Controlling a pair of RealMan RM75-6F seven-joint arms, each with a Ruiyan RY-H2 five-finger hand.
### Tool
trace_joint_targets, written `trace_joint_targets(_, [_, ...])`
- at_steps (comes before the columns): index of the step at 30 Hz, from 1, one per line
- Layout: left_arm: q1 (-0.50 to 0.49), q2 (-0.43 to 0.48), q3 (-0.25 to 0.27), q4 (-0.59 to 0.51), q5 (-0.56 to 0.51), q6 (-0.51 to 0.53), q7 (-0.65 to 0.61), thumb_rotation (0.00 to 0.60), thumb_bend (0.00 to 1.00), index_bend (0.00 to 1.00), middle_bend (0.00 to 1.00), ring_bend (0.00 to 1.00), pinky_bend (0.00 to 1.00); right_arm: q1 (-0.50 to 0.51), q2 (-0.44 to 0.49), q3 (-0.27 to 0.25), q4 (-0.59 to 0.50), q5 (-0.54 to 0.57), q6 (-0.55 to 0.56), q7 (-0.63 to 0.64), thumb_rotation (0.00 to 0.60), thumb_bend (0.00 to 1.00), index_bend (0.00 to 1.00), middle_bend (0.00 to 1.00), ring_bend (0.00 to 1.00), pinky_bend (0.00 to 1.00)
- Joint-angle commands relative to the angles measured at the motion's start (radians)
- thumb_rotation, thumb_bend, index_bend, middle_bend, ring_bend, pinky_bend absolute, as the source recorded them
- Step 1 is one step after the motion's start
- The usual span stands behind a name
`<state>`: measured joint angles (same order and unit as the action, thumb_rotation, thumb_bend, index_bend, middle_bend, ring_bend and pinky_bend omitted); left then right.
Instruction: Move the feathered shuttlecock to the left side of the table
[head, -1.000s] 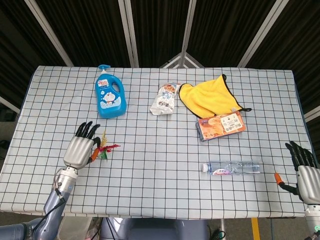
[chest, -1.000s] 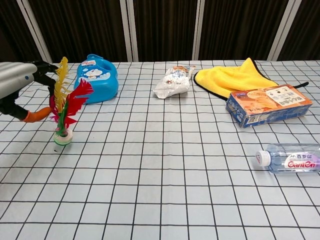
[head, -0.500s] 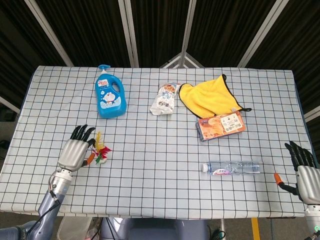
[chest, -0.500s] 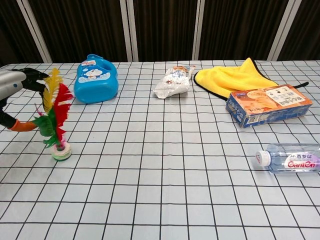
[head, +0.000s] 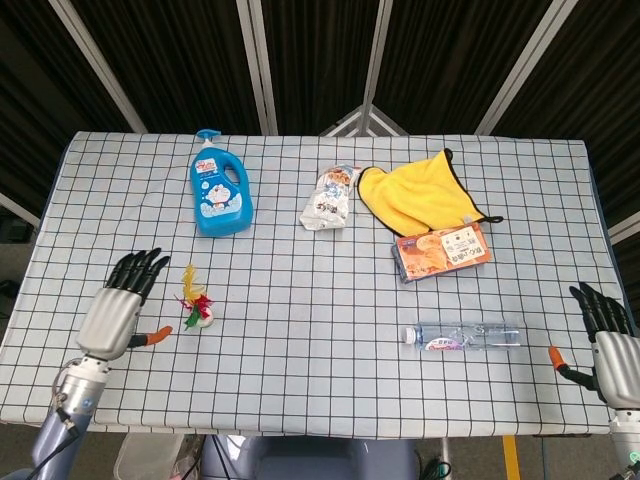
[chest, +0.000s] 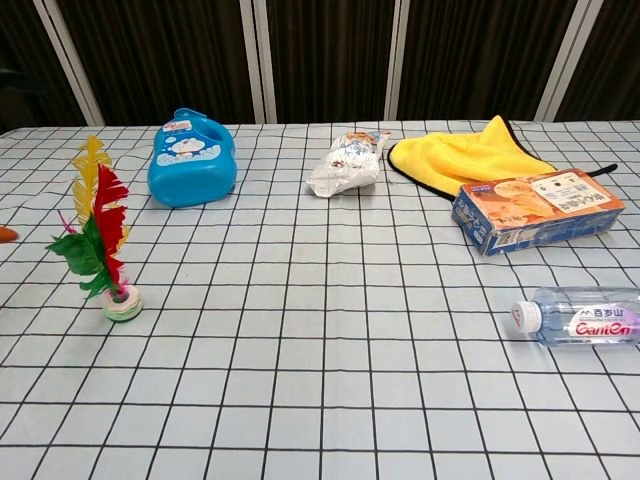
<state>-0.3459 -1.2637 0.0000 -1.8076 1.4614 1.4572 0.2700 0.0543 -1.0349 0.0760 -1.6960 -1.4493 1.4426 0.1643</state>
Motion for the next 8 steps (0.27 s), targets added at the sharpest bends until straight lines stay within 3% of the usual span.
trace_joint_targets(1, [0.085, 0.082, 0.057, -0.001, 0.106, 0.109, -0.017, 0.6, 0.0, 0.0, 0.0, 0.0, 0.0, 0.001, -0.002, -0.002, 0.005, -0.004, -0.001, -0.012, 0.6, 0.39, 0.0, 0.0, 0.0, 0.0])
trace_joint_targets(8, [0.205, 0.118, 0.134, 0.137, 0.183, 0.215, -0.111, 0.6, 0.0, 0.0, 0.0, 0.0, 0.0, 0.007, -0.015, -0.011, 0.015, -0.025, 0.001, -0.061, 0.6, 0.39, 0.0, 0.0, 0.0, 0.0])
